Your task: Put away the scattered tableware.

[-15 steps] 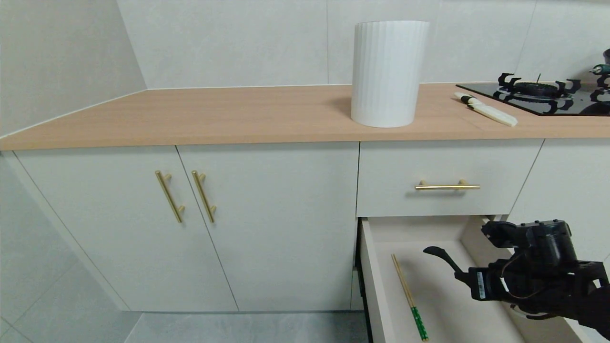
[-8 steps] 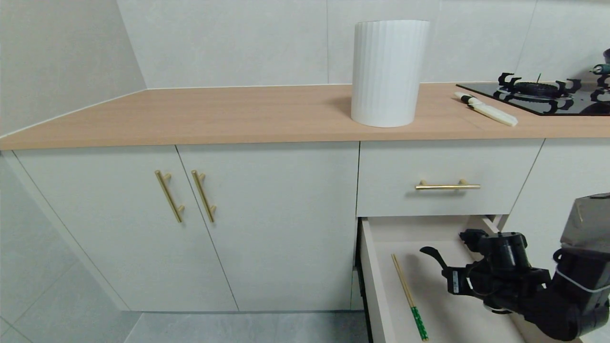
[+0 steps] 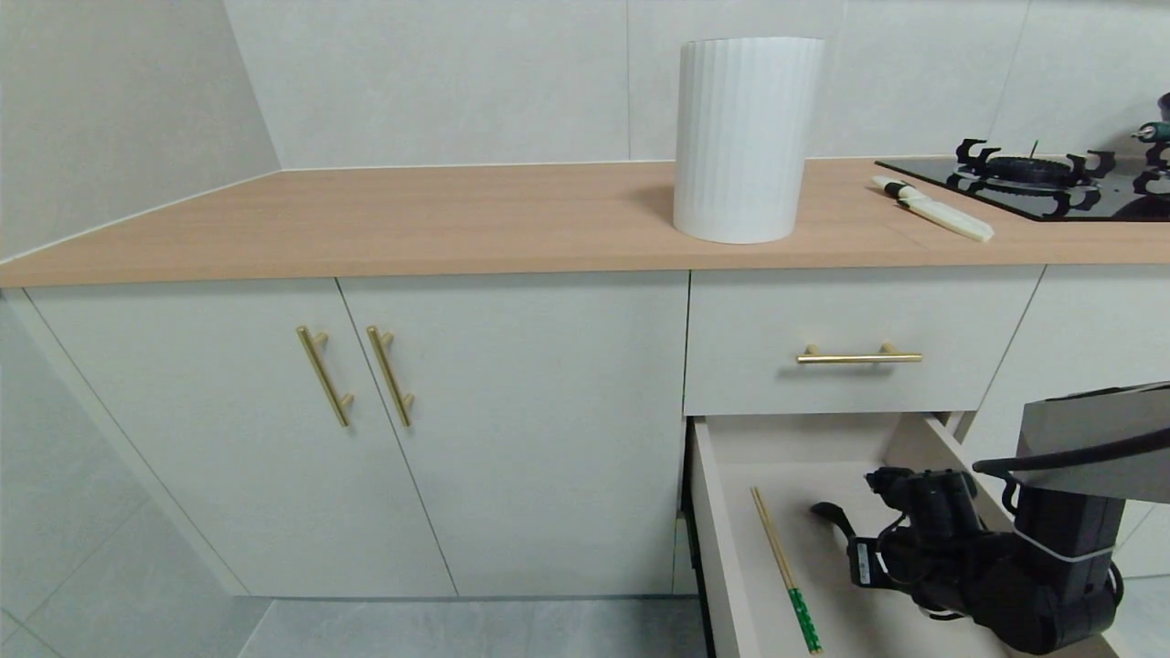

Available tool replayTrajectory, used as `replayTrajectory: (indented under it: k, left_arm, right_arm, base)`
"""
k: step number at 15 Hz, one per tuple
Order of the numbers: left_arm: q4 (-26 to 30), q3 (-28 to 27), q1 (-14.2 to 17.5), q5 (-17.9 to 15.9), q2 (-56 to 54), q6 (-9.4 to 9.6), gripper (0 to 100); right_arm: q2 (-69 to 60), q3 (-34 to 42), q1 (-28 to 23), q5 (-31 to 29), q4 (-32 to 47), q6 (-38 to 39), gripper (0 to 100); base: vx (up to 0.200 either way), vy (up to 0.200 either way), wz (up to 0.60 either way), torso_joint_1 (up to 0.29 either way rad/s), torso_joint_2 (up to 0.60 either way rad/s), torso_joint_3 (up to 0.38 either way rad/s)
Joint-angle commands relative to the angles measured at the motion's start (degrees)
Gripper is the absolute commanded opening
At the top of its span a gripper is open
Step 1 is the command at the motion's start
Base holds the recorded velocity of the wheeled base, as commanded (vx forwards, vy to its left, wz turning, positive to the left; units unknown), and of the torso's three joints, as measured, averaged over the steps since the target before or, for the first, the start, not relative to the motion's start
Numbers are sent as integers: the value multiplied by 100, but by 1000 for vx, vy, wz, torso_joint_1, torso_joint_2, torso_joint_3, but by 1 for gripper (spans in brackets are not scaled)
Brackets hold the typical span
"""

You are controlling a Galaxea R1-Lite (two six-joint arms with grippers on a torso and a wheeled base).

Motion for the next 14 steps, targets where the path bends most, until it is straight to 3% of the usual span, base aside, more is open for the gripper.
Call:
replayTrajectory:
  k: [1, 5, 6, 11, 14]
  left_arm:
    - [0, 1, 2, 1, 1, 0, 100]
    - [0, 1, 2, 1, 1, 0, 100]
    - [0, 1, 2, 1, 1, 0, 100]
    - [0, 1, 2, 1, 1, 0, 100]
    - [0, 1, 2, 1, 1, 0, 100]
  right_arm:
    - [92, -21, -5, -4, 0, 1, 0]
    - [74, -12, -5, -13, 0, 1, 0]
    - [74, -12, -5, -21, 0, 1, 100]
    - [-22, 31, -5, -30, -26, 19, 100]
    - [-611, 436, -5, -30, -35, 28, 100]
  base:
    - [0, 0, 0, 0, 0, 0]
    - [0, 0, 0, 0, 0, 0]
    - [0, 0, 0, 0, 0, 0]
    - [0, 0, 0, 0, 0, 0]
    - [0, 0, 0, 0, 0, 0]
